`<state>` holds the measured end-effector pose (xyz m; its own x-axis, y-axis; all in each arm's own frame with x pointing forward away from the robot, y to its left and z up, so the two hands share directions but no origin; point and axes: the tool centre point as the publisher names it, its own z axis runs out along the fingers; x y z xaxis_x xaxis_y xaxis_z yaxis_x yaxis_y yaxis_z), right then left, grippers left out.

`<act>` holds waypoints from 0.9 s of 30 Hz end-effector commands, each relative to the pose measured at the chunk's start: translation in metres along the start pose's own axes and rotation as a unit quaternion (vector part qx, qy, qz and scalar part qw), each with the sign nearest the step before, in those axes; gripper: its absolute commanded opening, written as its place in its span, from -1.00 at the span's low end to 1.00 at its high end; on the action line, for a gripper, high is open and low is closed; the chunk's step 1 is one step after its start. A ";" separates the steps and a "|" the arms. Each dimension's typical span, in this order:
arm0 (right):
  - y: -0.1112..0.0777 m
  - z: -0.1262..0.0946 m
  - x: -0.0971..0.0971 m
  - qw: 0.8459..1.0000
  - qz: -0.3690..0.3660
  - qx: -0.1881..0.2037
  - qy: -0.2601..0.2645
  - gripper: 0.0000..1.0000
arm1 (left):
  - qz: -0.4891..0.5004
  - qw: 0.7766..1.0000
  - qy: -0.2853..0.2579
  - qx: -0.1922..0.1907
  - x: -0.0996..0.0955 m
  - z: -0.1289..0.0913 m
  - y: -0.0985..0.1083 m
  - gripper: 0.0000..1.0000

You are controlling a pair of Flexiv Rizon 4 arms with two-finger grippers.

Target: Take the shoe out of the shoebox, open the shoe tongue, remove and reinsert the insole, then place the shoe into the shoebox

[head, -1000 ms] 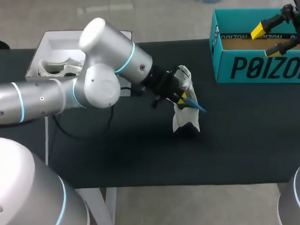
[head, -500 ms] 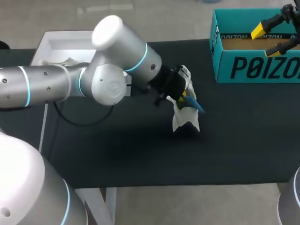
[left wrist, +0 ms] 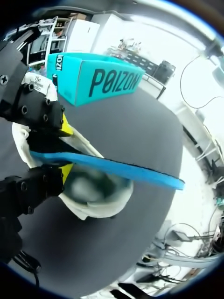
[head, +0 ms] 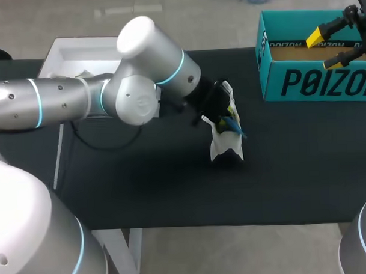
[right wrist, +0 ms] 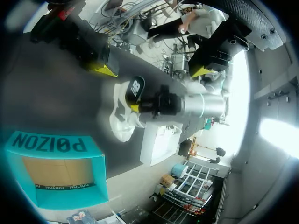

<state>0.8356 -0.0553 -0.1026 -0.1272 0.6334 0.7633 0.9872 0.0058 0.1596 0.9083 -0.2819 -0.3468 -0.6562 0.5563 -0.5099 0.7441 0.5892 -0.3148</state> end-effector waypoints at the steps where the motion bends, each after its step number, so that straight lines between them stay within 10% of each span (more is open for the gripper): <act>1: 0.002 0.000 0.000 1.000 0.000 0.002 -0.001 1.00 | 0.014 1.000 -0.010 0.016 0.008 -0.018 -0.017 0.42; 8: 0.002 0.000 0.000 1.000 0.000 0.002 -0.001 1.00 | 0.027 1.000 0.007 0.015 0.014 -0.007 -0.022 -1.00; 27: 0.002 0.000 0.000 1.000 0.000 0.002 -0.001 1.00 | 0.016 0.996 0.025 -0.081 0.013 0.017 0.020 -1.00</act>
<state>0.8356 -0.0553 -0.1025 -0.1272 0.6334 0.7633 0.9872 0.0060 0.1596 0.9153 -0.2686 -0.3707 -0.6374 0.6026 -0.4802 0.7439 0.6436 -0.1799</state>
